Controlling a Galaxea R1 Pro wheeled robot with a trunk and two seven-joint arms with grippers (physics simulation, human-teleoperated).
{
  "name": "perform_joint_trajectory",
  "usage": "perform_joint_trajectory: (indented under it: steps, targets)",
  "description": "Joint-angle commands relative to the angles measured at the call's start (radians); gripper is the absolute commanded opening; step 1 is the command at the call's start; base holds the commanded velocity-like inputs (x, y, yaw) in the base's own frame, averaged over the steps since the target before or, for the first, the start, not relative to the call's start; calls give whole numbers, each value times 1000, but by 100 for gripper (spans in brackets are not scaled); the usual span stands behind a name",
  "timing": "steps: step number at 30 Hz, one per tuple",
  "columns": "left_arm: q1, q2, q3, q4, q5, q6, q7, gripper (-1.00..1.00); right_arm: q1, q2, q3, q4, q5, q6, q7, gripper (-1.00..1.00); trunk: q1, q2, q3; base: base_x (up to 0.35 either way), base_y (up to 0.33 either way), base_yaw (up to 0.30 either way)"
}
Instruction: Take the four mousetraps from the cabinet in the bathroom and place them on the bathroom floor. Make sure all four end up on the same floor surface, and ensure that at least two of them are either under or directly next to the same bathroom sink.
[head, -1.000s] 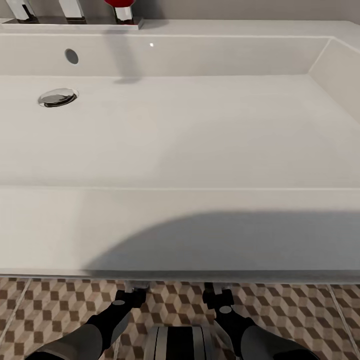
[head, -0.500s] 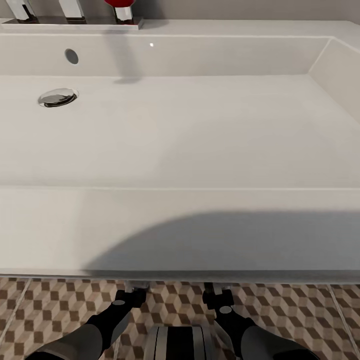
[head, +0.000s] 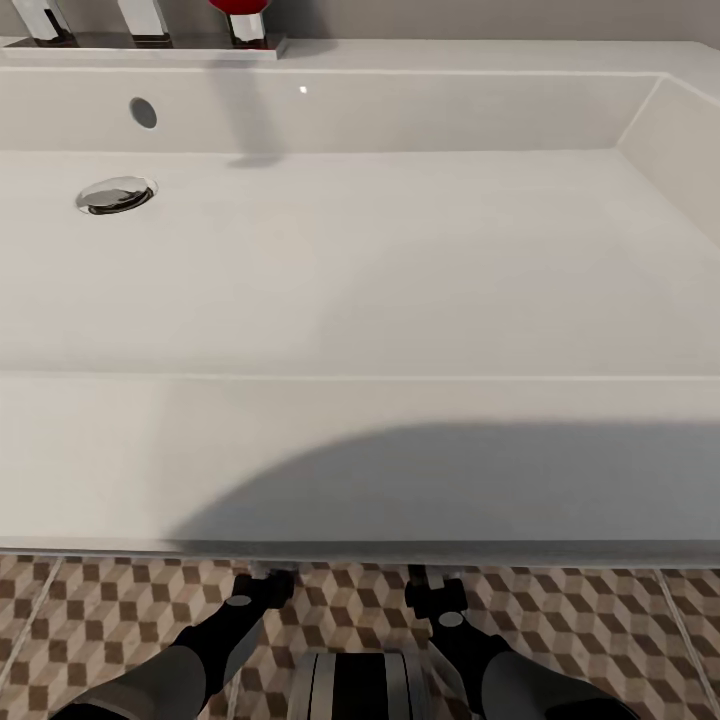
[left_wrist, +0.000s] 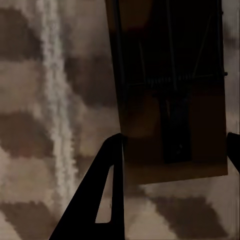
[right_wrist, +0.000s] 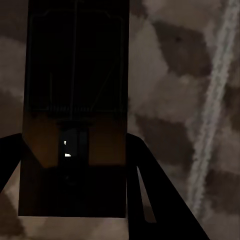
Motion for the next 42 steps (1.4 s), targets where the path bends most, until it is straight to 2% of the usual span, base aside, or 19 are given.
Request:
perform_joint_trajectory:
  steps: [1,23,42]
  targets:
    - [0,-1,-9,-7,8,-2,8,-100,-1,0,6,1,1,-1,-6,-100,0,0,-1,0,0,0]
    - [0,-3,-9,-4,12,-2,8,-100,-1,0,6,1,-6,0,-1,-100,0,0,-1,0,0,0]
    - [-1,0,-9,10,12,-3,8,-100,-1,-6,-16,2,-15,3,84,-100,0,0,-1,0,0,0]
